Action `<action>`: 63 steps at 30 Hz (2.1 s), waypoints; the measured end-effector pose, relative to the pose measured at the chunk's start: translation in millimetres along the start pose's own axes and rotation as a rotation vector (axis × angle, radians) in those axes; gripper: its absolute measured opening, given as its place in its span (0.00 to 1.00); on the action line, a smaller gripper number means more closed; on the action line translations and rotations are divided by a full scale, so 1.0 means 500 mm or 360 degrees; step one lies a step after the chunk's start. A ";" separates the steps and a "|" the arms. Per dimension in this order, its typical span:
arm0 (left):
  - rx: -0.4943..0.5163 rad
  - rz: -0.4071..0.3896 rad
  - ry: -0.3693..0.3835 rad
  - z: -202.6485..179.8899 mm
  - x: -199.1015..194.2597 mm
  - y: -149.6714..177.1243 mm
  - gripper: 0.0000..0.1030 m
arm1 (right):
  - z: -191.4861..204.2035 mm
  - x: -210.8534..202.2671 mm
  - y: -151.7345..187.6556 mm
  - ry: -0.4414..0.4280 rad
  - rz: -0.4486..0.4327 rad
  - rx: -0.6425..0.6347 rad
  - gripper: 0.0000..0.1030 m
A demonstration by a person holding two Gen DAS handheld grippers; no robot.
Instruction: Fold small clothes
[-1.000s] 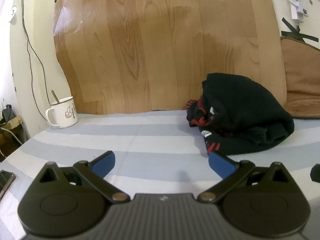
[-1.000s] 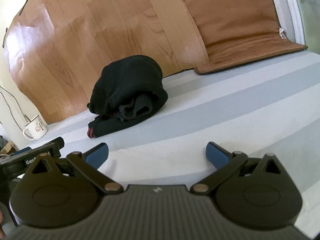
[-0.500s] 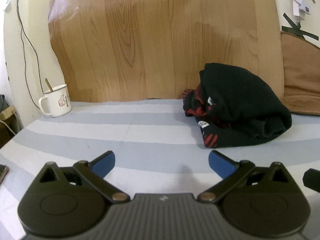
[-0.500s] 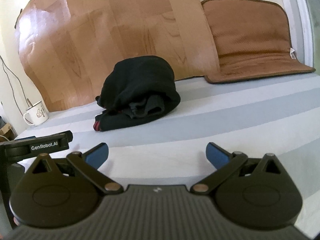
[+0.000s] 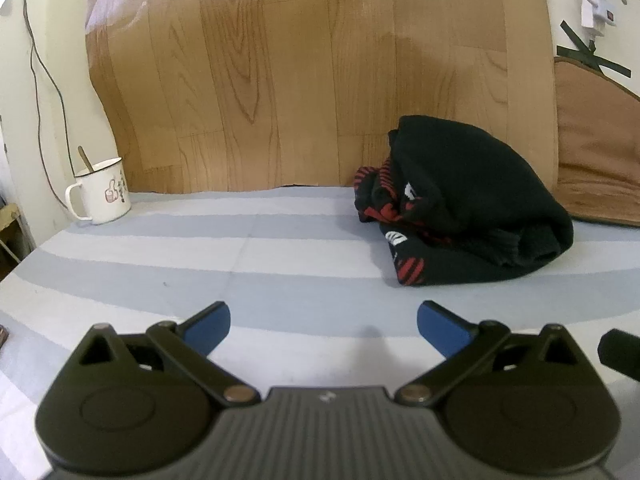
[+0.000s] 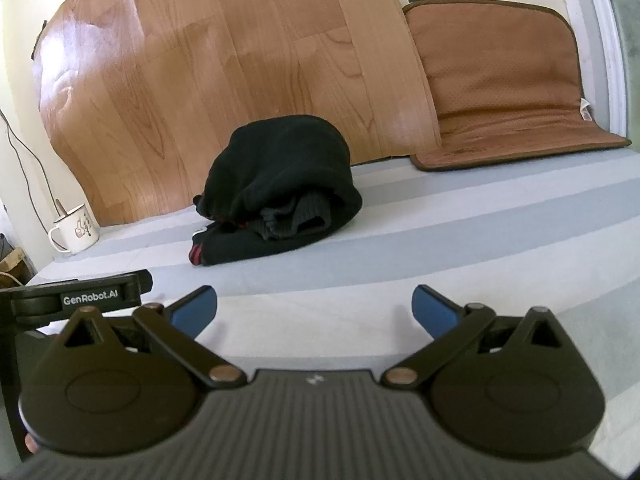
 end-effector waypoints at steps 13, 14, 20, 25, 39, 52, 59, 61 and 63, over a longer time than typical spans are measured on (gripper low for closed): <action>0.0048 0.0057 0.0019 -0.009 0.006 0.006 1.00 | 0.001 -0.002 0.001 0.0001 -0.0005 0.0009 1.00; 0.0051 0.0056 0.0013 -0.009 0.006 0.006 1.00 | 0.002 -0.002 0.001 0.0002 -0.0005 0.0010 1.00; 0.0049 0.0046 -0.0004 -0.008 0.003 0.006 1.00 | 0.001 -0.002 0.001 0.0003 -0.0005 0.0011 1.00; 0.0094 0.0051 -0.0018 -0.012 0.003 0.007 1.00 | 0.000 -0.003 0.001 0.0000 -0.0005 0.0011 1.00; 0.0105 0.0059 0.0001 -0.014 -0.001 0.010 1.00 | -0.001 -0.003 0.001 -0.0002 -0.0003 0.0010 1.00; 0.0112 0.0100 0.0010 -0.015 0.003 0.013 1.00 | -0.002 -0.004 0.001 -0.0004 -0.0004 0.0015 1.00; 0.0111 0.0104 0.0013 -0.015 0.004 0.013 1.00 | -0.003 -0.005 0.000 -0.0002 -0.0004 0.0021 1.00; 0.0113 0.0107 0.0011 -0.015 0.004 0.013 1.00 | -0.003 -0.005 0.000 -0.0002 -0.0004 0.0024 1.00; 0.0113 0.0113 0.0012 -0.015 0.004 0.014 1.00 | -0.002 -0.005 0.000 -0.0003 -0.0005 0.0026 1.00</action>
Point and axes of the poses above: each gripper's, at about its wrist camera, not at the fingertips, and x roughly the way its jaws point, z to its left, y to its underside, the point moved 5 cm from there along x, roughly the way its jaws point, and after that the axes turned 5 degrees about -z, right-handed, at the moved point
